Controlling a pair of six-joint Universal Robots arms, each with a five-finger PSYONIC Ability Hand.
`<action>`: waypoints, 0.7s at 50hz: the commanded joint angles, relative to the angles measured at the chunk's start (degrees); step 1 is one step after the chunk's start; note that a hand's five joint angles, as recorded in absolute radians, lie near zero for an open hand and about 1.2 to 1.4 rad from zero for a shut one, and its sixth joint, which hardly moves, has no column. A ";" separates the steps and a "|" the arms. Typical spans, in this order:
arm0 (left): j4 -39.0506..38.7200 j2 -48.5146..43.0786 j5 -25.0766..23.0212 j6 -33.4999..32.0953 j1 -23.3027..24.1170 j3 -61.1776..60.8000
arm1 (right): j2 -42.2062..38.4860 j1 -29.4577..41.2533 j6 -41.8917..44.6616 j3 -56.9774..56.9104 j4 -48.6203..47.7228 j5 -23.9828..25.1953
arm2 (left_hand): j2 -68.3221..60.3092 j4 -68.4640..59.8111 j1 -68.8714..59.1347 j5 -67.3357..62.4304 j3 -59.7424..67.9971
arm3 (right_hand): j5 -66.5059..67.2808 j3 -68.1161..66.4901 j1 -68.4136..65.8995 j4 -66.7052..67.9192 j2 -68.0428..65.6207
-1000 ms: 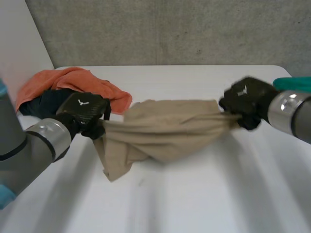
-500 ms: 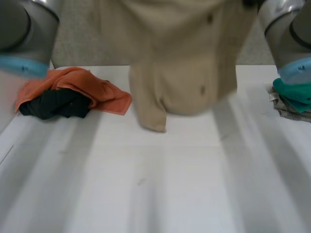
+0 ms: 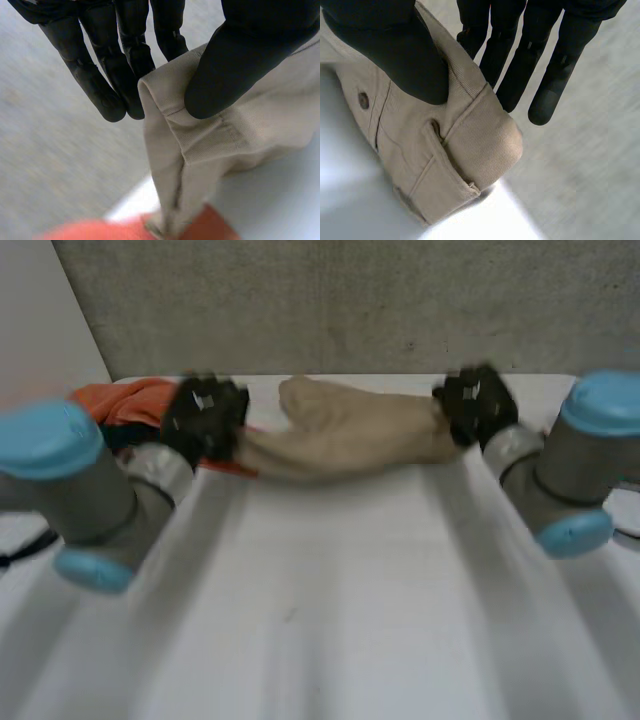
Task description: Fold the laundry.
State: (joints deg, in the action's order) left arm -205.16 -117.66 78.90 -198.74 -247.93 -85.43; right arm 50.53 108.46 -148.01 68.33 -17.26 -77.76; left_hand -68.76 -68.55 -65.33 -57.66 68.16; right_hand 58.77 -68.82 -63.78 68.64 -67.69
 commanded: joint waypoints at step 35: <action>33.34 5.79 3.82 -15.45 10.27 6.84 | 15.92 -3.43 21.71 26.59 34.31 -1.35 | 56.71 56.49 53.28 55.61 -56.11 | 11.23 -11.18 -16.22 11.36 -12.31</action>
State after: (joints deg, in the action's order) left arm -166.75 -104.85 85.37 -209.66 -237.67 -88.77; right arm 66.52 104.94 -125.90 93.98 20.03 -79.29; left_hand -11.97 -11.80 -12.42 -3.04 12.51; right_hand 58.77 -68.82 -63.78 68.64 -67.70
